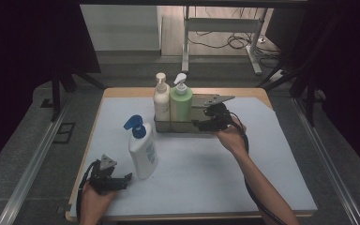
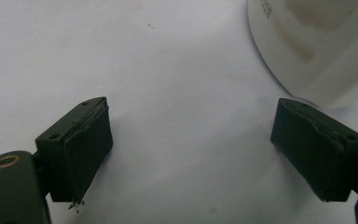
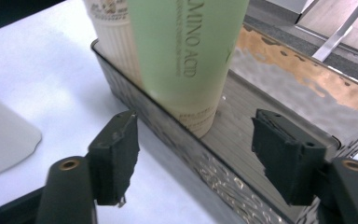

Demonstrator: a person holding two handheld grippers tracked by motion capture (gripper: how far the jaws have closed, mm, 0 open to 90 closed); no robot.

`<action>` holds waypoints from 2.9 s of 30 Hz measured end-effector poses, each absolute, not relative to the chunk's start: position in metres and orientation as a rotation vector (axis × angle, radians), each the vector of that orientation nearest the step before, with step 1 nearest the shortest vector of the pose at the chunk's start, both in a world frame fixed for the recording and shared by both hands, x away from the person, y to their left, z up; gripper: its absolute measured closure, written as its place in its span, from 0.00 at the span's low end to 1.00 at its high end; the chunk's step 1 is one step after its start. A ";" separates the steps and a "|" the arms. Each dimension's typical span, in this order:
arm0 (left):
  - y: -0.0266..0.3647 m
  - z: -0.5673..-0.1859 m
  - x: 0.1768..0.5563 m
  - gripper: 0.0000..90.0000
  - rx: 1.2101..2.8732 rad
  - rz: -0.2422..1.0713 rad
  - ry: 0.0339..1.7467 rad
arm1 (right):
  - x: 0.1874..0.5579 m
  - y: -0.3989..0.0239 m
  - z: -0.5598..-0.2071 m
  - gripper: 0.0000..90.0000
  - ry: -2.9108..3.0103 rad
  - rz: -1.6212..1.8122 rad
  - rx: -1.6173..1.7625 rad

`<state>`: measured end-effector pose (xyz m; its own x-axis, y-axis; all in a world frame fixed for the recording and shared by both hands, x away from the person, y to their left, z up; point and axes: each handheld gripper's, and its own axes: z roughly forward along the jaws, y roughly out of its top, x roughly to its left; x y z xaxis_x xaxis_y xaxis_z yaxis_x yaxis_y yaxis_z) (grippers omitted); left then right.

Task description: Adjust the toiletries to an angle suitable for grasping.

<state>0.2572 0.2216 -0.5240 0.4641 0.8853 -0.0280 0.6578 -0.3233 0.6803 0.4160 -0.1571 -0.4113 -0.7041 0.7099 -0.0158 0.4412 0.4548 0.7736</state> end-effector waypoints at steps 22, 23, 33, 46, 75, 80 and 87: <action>0.222 -0.524 0.257 0.14 2.087 0.468 1.279 | 0.366 -0.186 -0.406 0.00 2.412 1.075 0.893; 0.222 -0.524 0.257 0.14 2.087 0.467 1.278 | 0.363 -0.188 -0.406 0.00 2.411 1.078 0.893; 0.222 -0.524 0.257 0.14 2.087 0.467 1.278 | 0.337 -0.210 -0.415 0.00 2.408 1.071 0.897; 0.222 -0.524 0.257 0.14 2.090 0.467 1.277 | 0.313 -0.236 -0.436 0.00 2.386 1.090 0.971; 0.223 -0.523 0.258 0.14 2.096 0.460 1.272 | 0.290 -0.261 -0.517 0.00 2.424 1.008 1.096; 0.226 -0.521 0.257 0.19 2.093 0.463 1.272 | 0.290 -0.262 -0.521 0.00 2.433 0.984 1.107; 0.231 -0.515 0.256 0.48 2.078 0.429 1.248 | 0.290 -0.261 -0.522 0.00 2.429 0.975 1.105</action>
